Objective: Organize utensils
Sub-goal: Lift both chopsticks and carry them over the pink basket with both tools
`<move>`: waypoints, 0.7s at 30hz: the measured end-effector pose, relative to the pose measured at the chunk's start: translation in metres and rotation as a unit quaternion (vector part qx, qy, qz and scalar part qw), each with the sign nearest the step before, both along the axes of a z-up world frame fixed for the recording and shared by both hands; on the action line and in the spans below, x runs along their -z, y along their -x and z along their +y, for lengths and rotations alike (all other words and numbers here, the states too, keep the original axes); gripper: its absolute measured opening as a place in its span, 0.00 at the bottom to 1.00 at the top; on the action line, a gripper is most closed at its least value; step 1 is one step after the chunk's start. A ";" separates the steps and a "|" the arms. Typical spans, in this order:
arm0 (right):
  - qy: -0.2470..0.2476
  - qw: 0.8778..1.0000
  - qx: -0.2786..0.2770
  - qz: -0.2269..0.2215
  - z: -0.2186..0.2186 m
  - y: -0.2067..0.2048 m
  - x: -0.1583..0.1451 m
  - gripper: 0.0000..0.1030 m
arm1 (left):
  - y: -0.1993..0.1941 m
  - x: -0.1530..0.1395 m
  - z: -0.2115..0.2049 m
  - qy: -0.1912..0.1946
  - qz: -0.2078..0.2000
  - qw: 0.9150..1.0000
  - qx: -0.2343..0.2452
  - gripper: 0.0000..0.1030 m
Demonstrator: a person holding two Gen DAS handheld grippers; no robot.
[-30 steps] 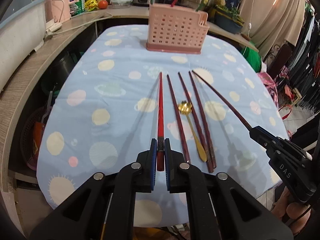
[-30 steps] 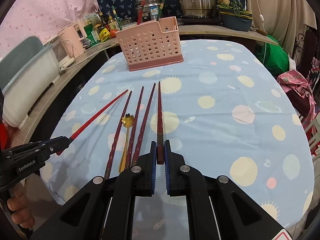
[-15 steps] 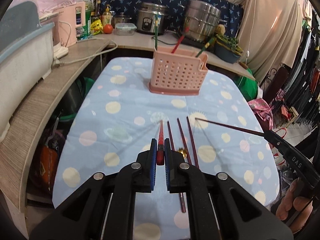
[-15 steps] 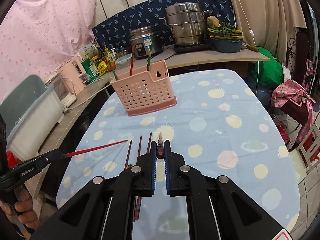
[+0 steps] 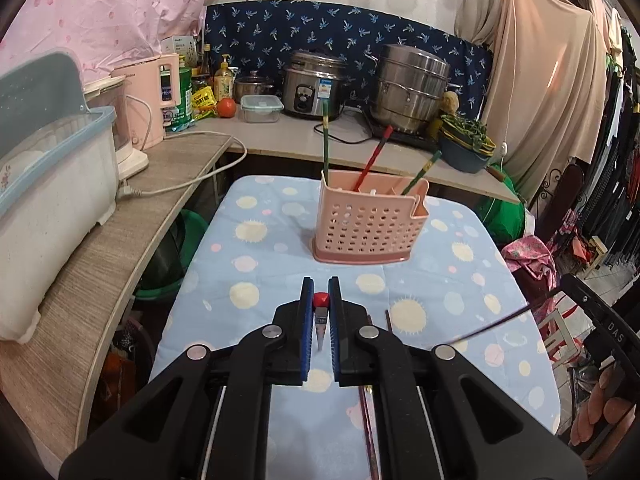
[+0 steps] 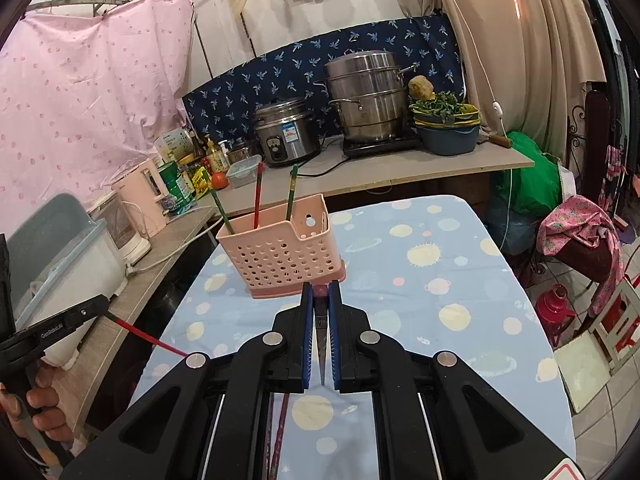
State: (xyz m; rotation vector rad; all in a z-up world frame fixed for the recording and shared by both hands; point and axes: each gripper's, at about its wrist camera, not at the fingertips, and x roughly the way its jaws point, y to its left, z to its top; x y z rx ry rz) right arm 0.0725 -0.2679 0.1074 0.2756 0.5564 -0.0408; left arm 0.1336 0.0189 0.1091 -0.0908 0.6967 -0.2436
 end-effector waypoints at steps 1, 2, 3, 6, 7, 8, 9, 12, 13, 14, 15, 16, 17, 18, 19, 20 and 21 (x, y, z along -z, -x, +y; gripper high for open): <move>-0.003 1.000 0.001 -0.003 -0.002 -0.002 -0.003 0.07 | -0.004 -0.002 0.000 0.002 0.000 1.000 0.000 0.07; -0.008 1.000 0.001 -0.006 -0.004 -0.005 -0.006 0.07 | -0.007 -0.006 0.000 0.005 -0.001 1.000 0.002 0.07; -0.014 1.000 0.000 -0.009 -0.007 -0.008 -0.008 0.07 | -0.011 -0.008 0.000 0.008 0.000 1.000 0.003 0.07; -0.031 0.999 0.003 -0.021 -0.015 -0.017 -0.018 0.07 | -0.023 -0.019 -0.001 0.016 -0.006 1.000 0.005 0.07; -0.036 0.999 0.004 -0.026 -0.017 -0.019 -0.021 0.07 | -0.027 -0.024 -0.002 0.018 -0.011 1.000 0.006 0.07; -0.043 0.999 0.005 -0.033 -0.020 -0.023 -0.026 0.07 | -0.030 -0.028 -0.003 0.020 -0.015 1.000 0.007 0.07; -0.049 0.998 0.005 -0.039 -0.022 -0.027 -0.030 0.07 | -0.034 -0.033 -0.004 0.022 -0.020 1.000 0.008 0.07; -0.071 0.996 0.003 -0.061 -0.030 -0.040 -0.044 0.07 | -0.046 -0.052 -0.008 0.024 -0.042 0.999 0.007 0.07; -0.078 0.995 0.002 -0.069 -0.032 -0.045 -0.049 0.07 | -0.050 -0.058 -0.009 0.024 -0.050 0.998 0.005 0.07; -0.082 0.994 0.002 -0.077 -0.033 -0.049 -0.054 0.07 | -0.055 -0.065 -0.011 0.024 -0.059 0.998 0.004 0.07; -0.084 0.993 0.002 -0.086 -0.033 -0.054 -0.059 0.07 | -0.060 -0.071 -0.012 0.023 -0.068 0.997 0.001 0.07; -0.083 0.992 0.004 -0.093 -0.033 -0.058 -0.064 0.07 | -0.065 -0.079 -0.013 0.021 -0.077 0.997 -0.005 0.07; -0.080 0.992 0.006 -0.101 -0.033 -0.064 -0.070 0.07 | -0.070 -0.085 -0.014 0.022 -0.083 0.996 -0.006 0.07; -0.079 0.991 0.005 -0.108 -0.032 -0.070 -0.075 0.07 | -0.075 -0.091 -0.015 0.024 -0.090 0.996 -0.008 0.07; -0.080 0.990 0.004 -0.112 -0.032 -0.077 -0.079 0.07 | -0.081 -0.097 -0.016 0.026 -0.096 0.995 -0.009 0.07; -0.082 0.990 0.003 -0.116 -0.031 -0.084 -0.083 0.07 | -0.087 -0.104 -0.017 0.028 -0.103 0.994 -0.010 0.07; -0.085 0.989 0.001 -0.119 -0.031 -0.091 -0.087 0.07 | -0.092 -0.111 -0.019 0.029 -0.110 0.993 -0.011 0.07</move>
